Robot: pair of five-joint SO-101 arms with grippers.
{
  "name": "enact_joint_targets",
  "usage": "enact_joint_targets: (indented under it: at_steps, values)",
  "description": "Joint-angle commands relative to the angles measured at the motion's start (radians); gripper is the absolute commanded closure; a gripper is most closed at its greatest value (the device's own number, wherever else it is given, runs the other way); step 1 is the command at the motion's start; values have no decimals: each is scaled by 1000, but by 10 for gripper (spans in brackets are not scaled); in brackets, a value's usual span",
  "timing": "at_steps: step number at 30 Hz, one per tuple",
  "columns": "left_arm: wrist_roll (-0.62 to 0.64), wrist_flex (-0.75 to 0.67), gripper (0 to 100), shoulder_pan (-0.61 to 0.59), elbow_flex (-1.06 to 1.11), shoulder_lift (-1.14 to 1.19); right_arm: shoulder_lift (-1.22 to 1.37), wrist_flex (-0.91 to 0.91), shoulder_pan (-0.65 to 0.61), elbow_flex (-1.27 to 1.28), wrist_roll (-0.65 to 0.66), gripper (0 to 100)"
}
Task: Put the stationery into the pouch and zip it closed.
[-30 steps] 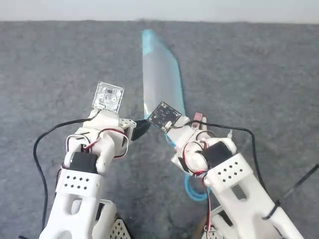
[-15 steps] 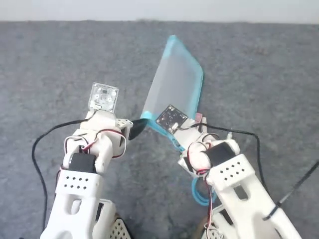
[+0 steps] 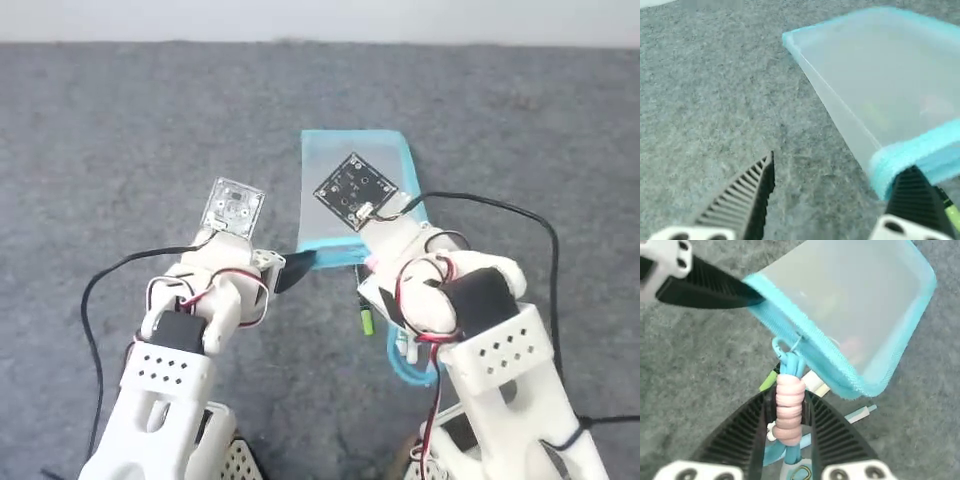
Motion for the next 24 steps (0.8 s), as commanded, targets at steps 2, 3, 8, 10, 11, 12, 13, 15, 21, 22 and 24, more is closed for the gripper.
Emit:
enact_joint_targets:
  at_steps: [2, 3, 8, 10, 11, 12, 13, 15, 21, 22, 24]
  values:
    - [17, -54, 647, 6, -13, -6, -19, 56, -96, -69, -6, 993]
    - [17, -64, 647, 6, -12, -3, -19, 65, -116, -69, -6, 993]
    - [69, -132, 648, 6, 21, -5, -19, 93, -183, -68, 5, 993]
    - [69, -137, 648, 6, 24, -6, -19, 97, -185, -68, 5, 993]
    - [71, -137, 648, 8, 24, -6, -19, 99, -185, -68, 6, 993]
    - [71, -137, 648, 9, 24, -6, -19, 99, -185, -68, 6, 993]
    - [71, -137, 648, 20, 24, -6, -19, 99, -186, -68, 6, 993]
    - [72, -137, 648, 48, 25, -5, -19, 99, -186, -68, 6, 993]
    - [72, -137, 738, 130, 27, -2, -19, 99, -186, -68, 6, 993]
    - [72, -137, 776, 138, 30, 0, -19, 99, -186, -68, 6, 993]
    - [72, -144, 836, 152, 44, -6, -19, 99, -186, -68, 6, 993]
